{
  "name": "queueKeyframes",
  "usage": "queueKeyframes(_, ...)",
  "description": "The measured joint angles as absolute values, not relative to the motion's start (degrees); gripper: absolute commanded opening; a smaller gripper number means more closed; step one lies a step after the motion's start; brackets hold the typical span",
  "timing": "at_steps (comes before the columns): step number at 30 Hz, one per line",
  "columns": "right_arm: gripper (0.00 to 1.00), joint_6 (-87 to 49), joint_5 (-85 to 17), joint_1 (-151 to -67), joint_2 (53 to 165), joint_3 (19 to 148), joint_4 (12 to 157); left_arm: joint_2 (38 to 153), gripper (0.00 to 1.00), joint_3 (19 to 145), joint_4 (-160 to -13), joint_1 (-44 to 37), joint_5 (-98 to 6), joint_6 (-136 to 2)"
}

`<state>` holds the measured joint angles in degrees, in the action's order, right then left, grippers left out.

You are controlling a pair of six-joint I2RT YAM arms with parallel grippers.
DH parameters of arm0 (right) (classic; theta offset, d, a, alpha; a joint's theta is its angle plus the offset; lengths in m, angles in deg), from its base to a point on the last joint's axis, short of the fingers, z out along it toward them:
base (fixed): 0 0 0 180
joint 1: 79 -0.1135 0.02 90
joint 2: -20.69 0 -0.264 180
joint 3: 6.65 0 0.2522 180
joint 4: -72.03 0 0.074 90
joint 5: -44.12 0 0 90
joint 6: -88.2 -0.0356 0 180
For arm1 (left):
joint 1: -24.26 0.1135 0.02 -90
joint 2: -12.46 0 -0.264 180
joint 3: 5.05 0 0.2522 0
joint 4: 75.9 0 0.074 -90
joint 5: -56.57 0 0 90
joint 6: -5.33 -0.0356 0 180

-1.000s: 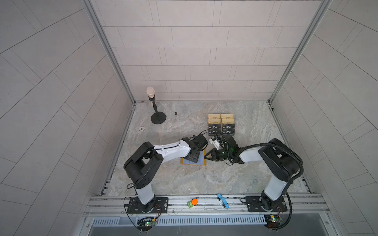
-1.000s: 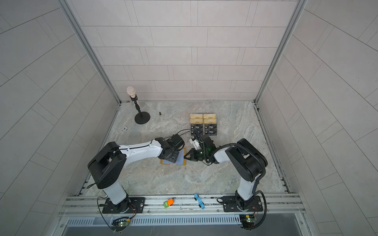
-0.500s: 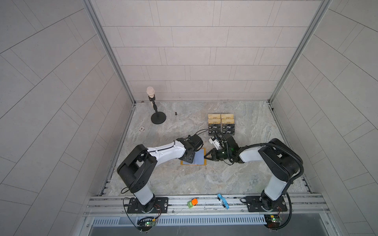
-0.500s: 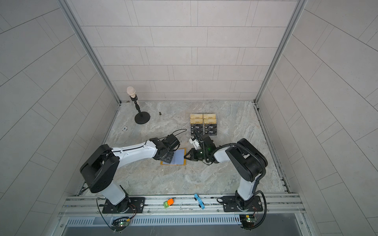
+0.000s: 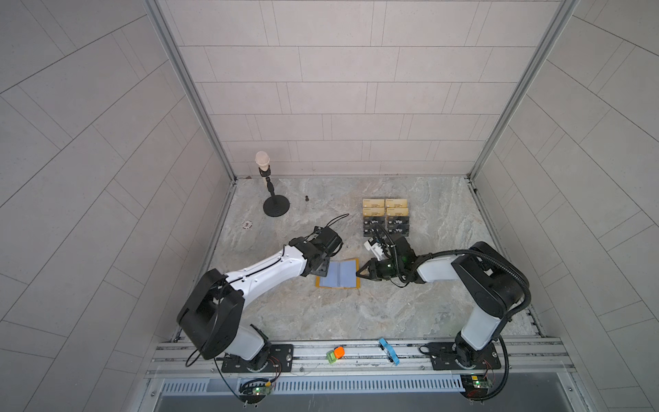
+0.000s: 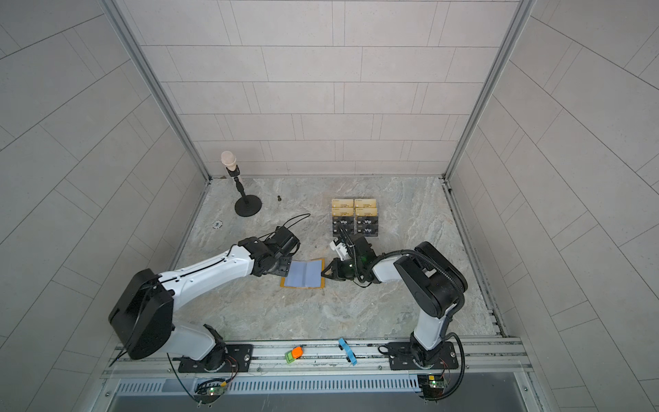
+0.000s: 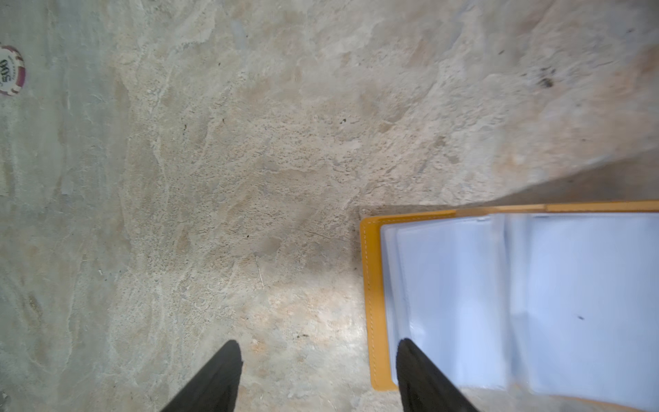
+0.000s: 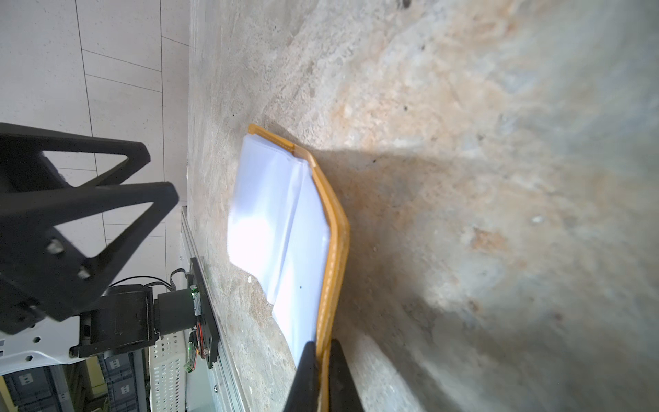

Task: Insert credit cards into a card holder
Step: Flip over the card slot on the card holder.

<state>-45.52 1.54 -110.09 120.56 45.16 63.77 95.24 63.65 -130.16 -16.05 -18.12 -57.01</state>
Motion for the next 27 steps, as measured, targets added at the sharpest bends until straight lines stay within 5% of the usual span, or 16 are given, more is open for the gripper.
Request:
queueKeyframes(7, 0.00, -43.9, 0.3, -110.1, 119.6, 45.7, 67.0, 95.4, 0.53, 64.5, -127.2, -17.4, -27.5, -56.4)
queueKeyframes(12, 0.23, -42.7, -1.3, -110.1, 116.7, 45.8, 70.3, 100.4, 0.43, 64.5, -124.2, -17.5, -30.9, -55.9)
queueKeyframes(17, 0.29, -40.9, -2.9, -110.1, 114.4, 46.4, 73.7, 102.7, 0.32, 64.5, -121.2, -17.5, -33.4, -55.7)
queueKeyframes(27, 0.39, -35.9, -10.0, -110.1, 106.6, 48.8, 84.0, 104.1, 0.30, 64.1, -116.2, -17.6, -36.4, -55.3)
